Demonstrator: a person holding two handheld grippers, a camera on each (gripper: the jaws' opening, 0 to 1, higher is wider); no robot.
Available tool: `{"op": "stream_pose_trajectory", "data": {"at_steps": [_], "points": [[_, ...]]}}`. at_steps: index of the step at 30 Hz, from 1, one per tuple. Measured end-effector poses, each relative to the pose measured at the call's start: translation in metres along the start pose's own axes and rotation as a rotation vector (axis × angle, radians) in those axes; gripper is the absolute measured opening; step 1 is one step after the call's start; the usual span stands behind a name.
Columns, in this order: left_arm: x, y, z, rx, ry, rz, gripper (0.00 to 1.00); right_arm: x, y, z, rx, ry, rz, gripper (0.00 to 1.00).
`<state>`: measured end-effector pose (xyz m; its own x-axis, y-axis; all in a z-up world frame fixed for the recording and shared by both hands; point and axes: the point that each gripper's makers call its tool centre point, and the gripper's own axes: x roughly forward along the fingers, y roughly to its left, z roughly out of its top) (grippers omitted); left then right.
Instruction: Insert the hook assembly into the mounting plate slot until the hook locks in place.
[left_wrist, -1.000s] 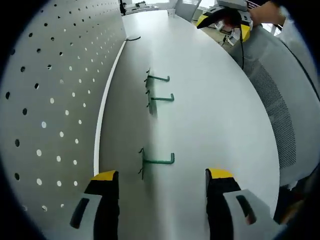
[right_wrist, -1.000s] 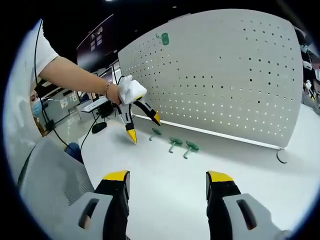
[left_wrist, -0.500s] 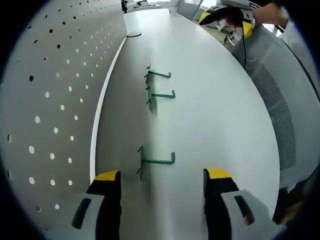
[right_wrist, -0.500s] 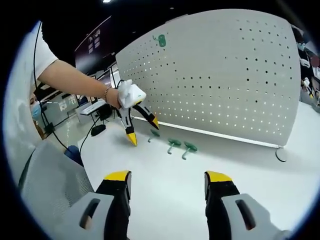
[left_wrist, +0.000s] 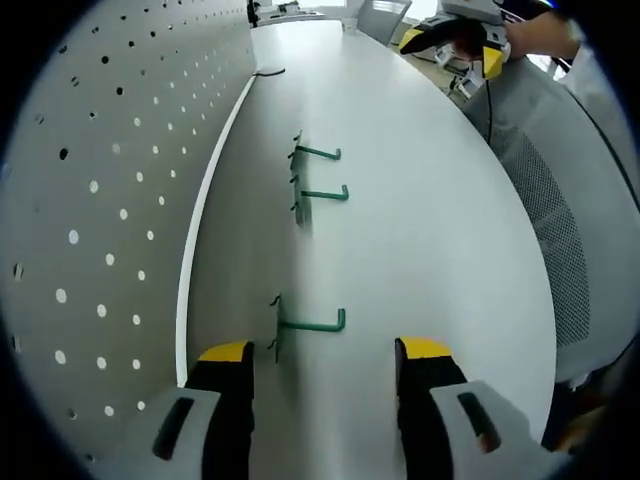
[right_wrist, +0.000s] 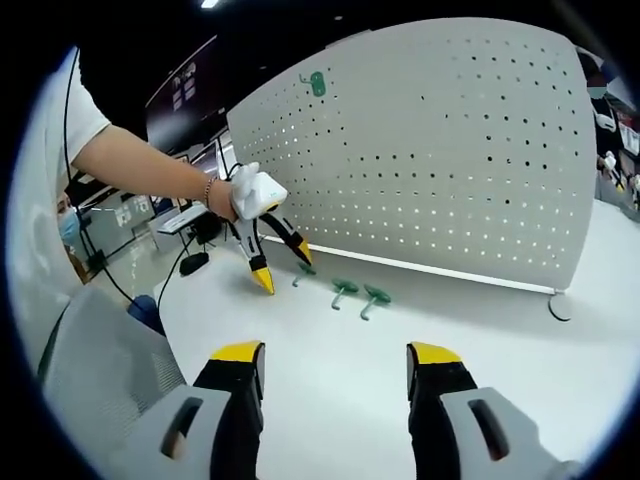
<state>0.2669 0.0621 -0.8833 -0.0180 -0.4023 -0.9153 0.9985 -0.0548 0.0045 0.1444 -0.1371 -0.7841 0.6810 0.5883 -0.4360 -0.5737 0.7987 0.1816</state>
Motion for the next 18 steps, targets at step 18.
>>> {"op": "stream_pose_trajectory", "data": {"at_steps": [18], "points": [[-0.001,0.012,0.003,-0.09,-0.01,0.049,0.35,-0.001,-0.004,0.0,0.017,-0.004,-0.011,0.53]]}}
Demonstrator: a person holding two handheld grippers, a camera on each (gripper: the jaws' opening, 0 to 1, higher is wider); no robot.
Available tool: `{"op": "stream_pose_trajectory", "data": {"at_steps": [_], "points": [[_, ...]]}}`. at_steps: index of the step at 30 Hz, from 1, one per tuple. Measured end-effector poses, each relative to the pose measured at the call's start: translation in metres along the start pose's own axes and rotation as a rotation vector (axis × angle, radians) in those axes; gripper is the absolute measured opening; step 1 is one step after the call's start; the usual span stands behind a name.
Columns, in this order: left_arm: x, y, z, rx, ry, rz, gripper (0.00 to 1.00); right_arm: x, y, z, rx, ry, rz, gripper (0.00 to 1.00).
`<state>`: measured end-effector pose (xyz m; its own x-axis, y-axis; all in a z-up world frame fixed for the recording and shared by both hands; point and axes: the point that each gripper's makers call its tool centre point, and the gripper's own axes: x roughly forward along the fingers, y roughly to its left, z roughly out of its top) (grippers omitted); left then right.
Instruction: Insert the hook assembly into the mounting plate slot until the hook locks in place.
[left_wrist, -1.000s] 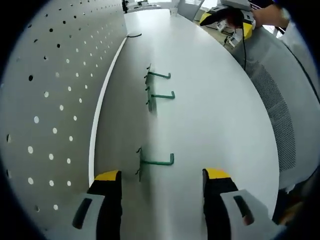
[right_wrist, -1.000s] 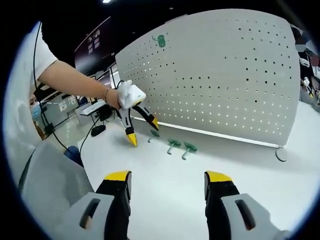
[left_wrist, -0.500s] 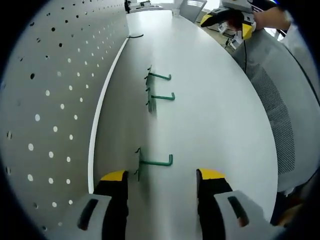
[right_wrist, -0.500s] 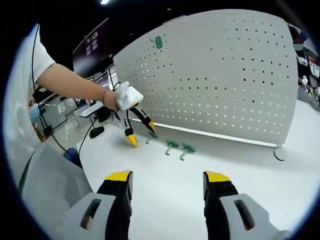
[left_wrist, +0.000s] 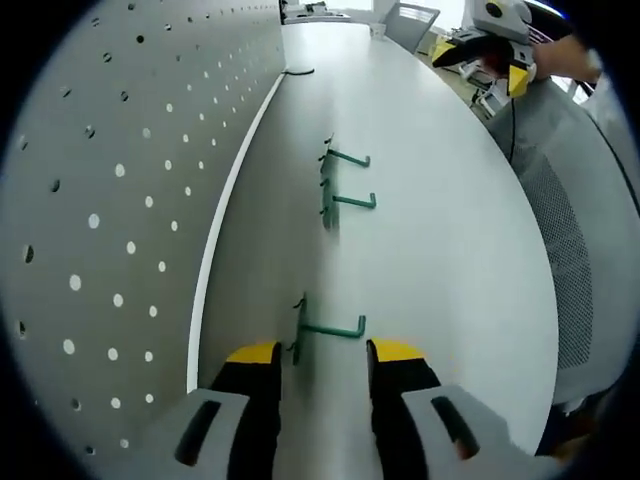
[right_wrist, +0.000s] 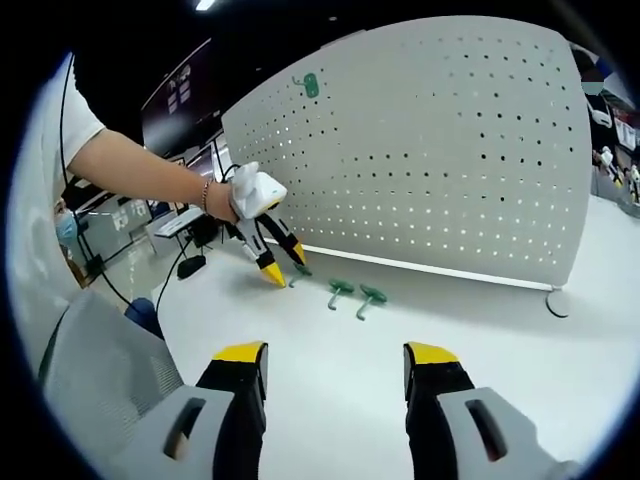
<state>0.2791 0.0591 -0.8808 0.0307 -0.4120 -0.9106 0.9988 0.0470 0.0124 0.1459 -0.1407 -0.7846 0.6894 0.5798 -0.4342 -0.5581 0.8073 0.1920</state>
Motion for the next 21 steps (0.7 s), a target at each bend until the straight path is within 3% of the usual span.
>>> {"op": "stream_pose_trajectory", "data": {"at_steps": [21], "points": [[0.002,0.0084,0.0007,-0.031,0.021,0.046,0.1,-0.0005,-0.0001,0.0012,0.002,-0.005,-0.001,0.52]]}}
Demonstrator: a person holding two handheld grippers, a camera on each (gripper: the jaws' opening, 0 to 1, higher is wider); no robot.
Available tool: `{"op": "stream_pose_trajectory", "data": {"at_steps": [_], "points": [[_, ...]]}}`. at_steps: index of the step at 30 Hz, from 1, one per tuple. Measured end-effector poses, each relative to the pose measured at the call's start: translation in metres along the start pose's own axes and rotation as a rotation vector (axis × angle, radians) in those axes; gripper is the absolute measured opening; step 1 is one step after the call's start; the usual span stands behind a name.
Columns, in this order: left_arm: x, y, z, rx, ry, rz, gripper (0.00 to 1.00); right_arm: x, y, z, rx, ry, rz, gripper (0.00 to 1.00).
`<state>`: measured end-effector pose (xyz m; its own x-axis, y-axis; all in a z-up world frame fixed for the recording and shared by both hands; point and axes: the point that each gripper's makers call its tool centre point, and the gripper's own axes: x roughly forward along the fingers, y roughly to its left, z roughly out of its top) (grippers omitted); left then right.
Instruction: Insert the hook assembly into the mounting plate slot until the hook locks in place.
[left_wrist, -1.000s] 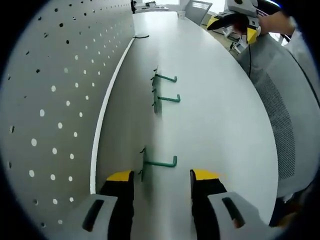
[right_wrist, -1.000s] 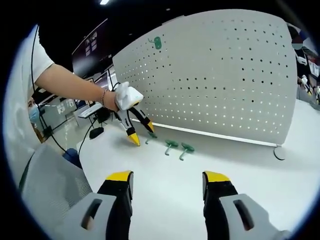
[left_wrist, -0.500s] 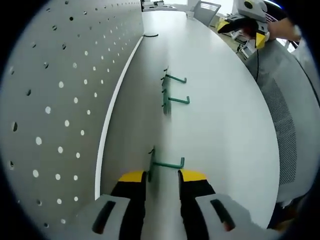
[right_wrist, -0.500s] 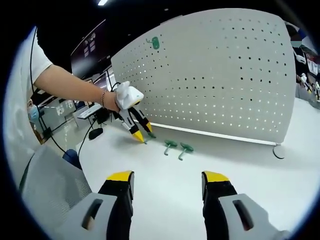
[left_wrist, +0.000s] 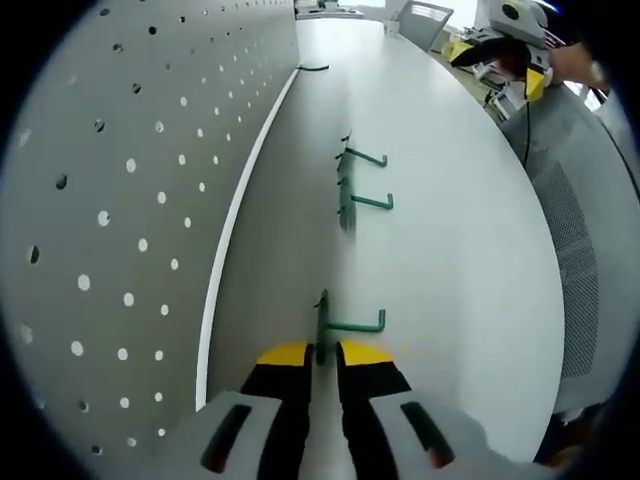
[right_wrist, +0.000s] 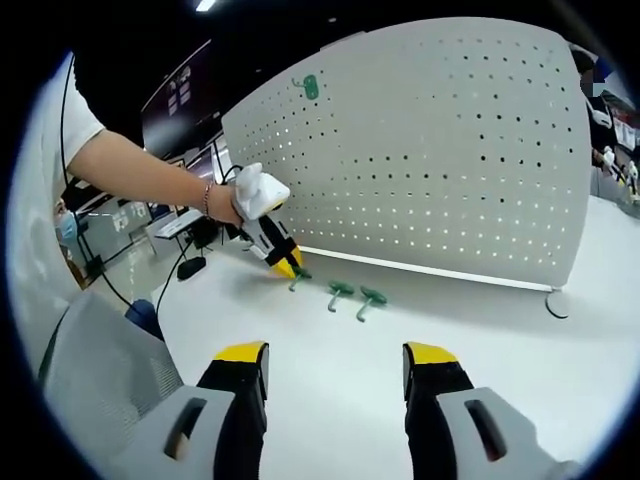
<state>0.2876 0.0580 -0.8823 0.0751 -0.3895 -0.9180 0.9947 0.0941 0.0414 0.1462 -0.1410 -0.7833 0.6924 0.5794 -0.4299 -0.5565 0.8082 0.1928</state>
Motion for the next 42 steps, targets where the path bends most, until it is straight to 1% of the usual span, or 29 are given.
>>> {"op": "stream_pose_trajectory", "data": {"at_steps": [6,8,11,28,39,42], "points": [[0.0005,0.0031,-0.0006,0.004,0.005,0.022,0.05,0.0002,0.0002,0.0,0.002,-0.001,0.0,0.52],[0.0005,0.0034,-0.0009,0.026,0.01,0.038,0.05,0.0004,0.0004,0.0007,0.007,-0.005,0.0,0.52],[0.0004,0.0045,-0.0012,0.01,0.005,0.04,0.04,0.0002,-0.0002,0.0009,0.006,-0.006,-0.001,0.52],[-0.0001,0.0045,0.0,0.029,0.005,0.048,0.04,0.0,-0.0003,0.0013,0.007,-0.008,0.001,0.52],[0.0001,0.0049,0.0,0.027,0.0,0.053,0.04,-0.0002,-0.0004,0.0028,0.015,-0.018,0.002,0.53],[0.0001,0.0051,-0.0001,0.024,-0.002,0.054,0.04,0.0,-0.0002,0.0016,0.01,-0.011,0.003,0.54]]}}
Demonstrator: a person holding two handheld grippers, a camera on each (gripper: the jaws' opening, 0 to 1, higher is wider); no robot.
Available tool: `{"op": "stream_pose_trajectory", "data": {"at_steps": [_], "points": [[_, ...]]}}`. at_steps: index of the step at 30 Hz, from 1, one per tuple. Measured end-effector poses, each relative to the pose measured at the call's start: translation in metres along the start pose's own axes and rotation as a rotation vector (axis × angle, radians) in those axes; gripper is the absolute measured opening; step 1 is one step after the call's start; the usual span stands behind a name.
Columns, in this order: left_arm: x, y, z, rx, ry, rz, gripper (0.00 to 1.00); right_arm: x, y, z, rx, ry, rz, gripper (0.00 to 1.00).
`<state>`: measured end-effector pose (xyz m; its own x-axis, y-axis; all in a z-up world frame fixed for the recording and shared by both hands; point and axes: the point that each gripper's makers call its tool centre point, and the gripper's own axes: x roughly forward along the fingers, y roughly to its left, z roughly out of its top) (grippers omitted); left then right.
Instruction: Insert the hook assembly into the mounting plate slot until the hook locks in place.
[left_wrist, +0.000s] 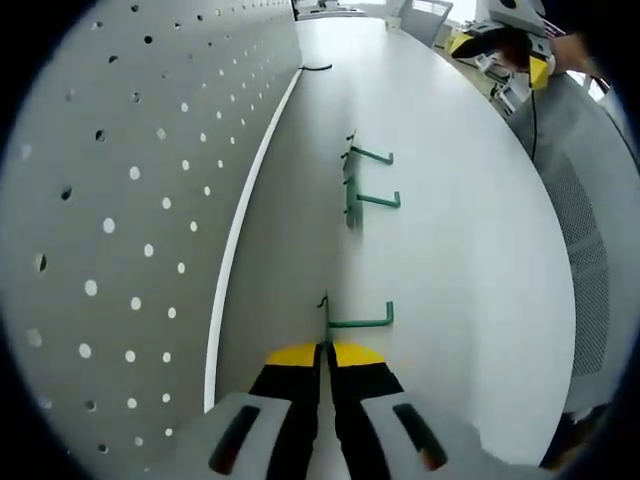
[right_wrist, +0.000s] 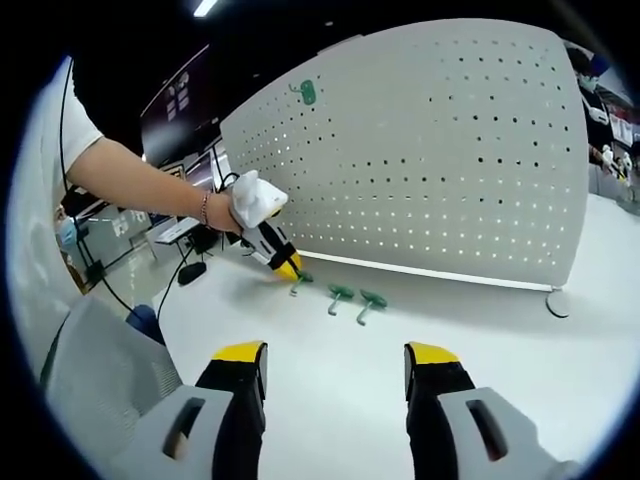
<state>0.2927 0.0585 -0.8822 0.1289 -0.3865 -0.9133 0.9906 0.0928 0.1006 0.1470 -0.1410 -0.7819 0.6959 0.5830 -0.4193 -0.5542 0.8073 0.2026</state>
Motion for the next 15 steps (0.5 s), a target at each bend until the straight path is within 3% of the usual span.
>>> {"op": "stream_pose_trajectory", "data": {"at_steps": [15], "points": [[-0.0008,-0.0005,0.0007,-0.004,-0.001,0.001,0.04,0.0012,0.0004,-0.0019,-0.001,0.008,-0.002,0.65]]}}
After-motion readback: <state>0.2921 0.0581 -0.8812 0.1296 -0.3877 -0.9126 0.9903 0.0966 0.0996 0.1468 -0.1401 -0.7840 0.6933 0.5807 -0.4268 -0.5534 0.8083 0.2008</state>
